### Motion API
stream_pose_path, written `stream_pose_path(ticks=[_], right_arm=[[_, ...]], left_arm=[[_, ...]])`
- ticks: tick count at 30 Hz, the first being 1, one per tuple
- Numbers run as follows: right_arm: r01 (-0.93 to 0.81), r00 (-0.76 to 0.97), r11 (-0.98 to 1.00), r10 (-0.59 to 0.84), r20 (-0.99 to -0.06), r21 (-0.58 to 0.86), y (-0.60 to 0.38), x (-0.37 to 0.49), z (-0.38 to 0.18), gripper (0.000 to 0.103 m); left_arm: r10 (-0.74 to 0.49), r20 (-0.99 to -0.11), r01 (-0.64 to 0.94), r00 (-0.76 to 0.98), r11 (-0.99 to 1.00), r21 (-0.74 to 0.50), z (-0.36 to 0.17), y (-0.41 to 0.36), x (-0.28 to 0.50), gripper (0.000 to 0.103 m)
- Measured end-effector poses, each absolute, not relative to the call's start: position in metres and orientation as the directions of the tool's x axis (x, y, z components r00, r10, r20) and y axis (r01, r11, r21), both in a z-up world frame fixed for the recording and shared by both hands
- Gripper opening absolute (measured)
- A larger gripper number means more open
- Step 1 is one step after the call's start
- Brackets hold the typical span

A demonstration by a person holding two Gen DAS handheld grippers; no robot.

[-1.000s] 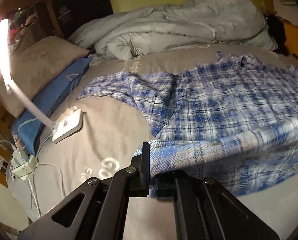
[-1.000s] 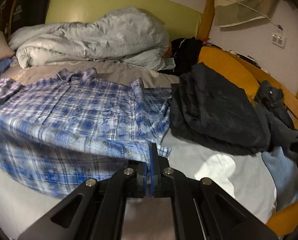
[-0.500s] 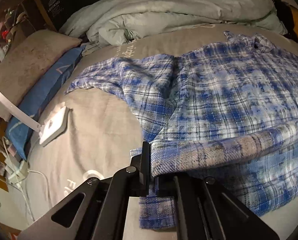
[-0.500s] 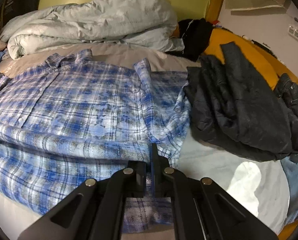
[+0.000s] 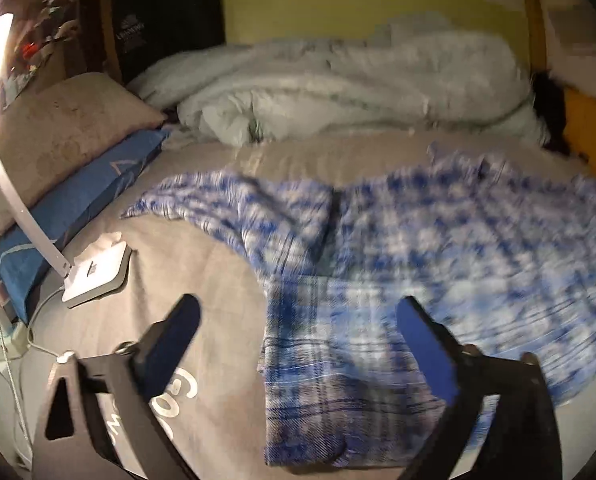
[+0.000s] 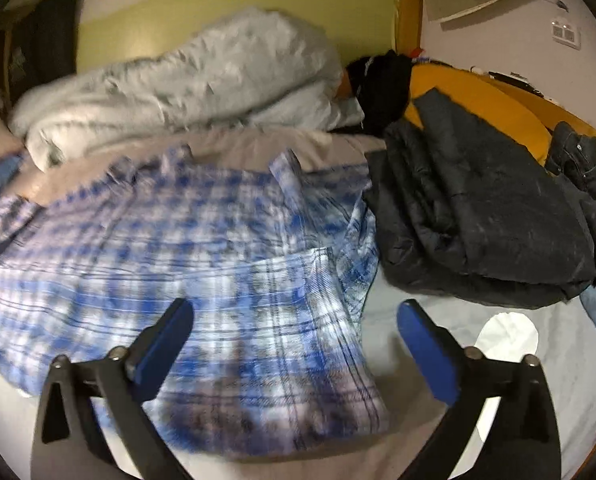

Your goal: Fold large clothes

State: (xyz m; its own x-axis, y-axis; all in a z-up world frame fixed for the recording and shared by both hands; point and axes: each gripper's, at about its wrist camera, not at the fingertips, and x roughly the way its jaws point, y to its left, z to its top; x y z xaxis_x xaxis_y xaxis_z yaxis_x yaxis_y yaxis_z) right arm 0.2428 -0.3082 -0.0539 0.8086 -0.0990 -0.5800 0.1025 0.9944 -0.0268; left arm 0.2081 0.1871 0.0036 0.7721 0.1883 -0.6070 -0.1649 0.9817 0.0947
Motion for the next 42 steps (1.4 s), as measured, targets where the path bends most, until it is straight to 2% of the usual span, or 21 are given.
stream_pose_path(ticks=[6,10,13,21,25,37,42], right_arm=[[0.092,0.861,0.996,-0.069,-0.504,0.021,-0.305,0.201,-0.047,0.103],[0.084,0.872,0.994,-0.042,-0.488,0.064,-0.306,0.181,-0.049,0.103],[0.083,0.87,0.993,-0.033,-0.492,0.08,-0.308,0.171,-0.051,0.103],[0.103,0.846,0.986,-0.018,-0.533,0.129,-0.315,0.168,-0.067,0.103],[0.119,0.855,0.985,-0.04,-0.518,0.121,-0.315,0.166,-0.068,0.103],[0.097,0.855,0.992,-0.042,-0.517,0.079,-0.304,0.166,-0.069,0.103],[0.065,0.865,0.996,-0.03,-0.501,0.052,-0.293,0.166,-0.066,0.103]], left_arm=[[0.134,-0.563,-0.153,0.815,0.988,0.014,0.02,0.18,0.171,0.103],[0.125,-0.558,-0.127,0.821,0.991,0.035,0.015,0.165,0.151,0.103],[0.122,-0.55,-0.102,0.826,0.993,0.068,0.011,0.152,0.138,0.103],[0.092,-0.573,-0.081,0.814,0.996,0.046,-0.001,0.141,0.126,0.103],[0.111,-0.57,-0.086,0.814,0.994,0.07,-0.003,0.14,0.126,0.103],[0.082,-0.576,-0.087,0.814,0.996,0.02,0.0,0.148,0.128,0.103],[0.071,-0.547,-0.091,0.834,0.996,-0.009,0.012,0.155,0.125,0.103]])
